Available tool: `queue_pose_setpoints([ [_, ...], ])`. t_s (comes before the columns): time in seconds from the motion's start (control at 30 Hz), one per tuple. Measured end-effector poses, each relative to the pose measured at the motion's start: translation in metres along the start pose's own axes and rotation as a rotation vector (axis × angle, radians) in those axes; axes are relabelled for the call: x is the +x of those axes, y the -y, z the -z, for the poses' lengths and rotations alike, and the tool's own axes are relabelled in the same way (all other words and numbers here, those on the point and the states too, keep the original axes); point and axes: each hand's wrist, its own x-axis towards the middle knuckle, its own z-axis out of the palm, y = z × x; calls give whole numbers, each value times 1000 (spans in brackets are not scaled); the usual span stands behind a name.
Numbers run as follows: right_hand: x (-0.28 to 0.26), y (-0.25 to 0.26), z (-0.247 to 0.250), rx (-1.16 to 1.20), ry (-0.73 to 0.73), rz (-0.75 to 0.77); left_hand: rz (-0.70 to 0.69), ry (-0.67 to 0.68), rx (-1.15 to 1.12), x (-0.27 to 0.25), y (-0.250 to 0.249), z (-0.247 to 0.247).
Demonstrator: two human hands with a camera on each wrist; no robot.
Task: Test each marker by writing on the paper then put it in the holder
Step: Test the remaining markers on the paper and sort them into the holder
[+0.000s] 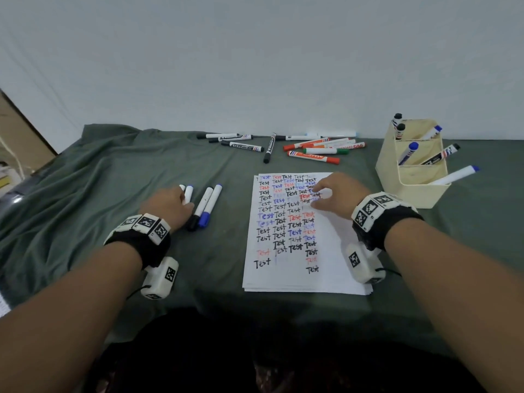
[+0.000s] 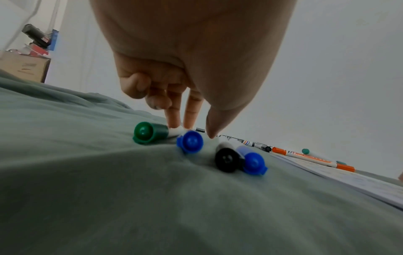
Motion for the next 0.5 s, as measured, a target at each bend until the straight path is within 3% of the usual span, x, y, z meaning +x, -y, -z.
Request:
queue_pose_setpoints([
  [0.3, -5, -16, 9, -131, 62, -2, -31, 47, 98, 7, -2, 11],
  [0.5, -2, -18, 8, -133, 68, -13, 7, 102, -2, 11, -1, 14],
])
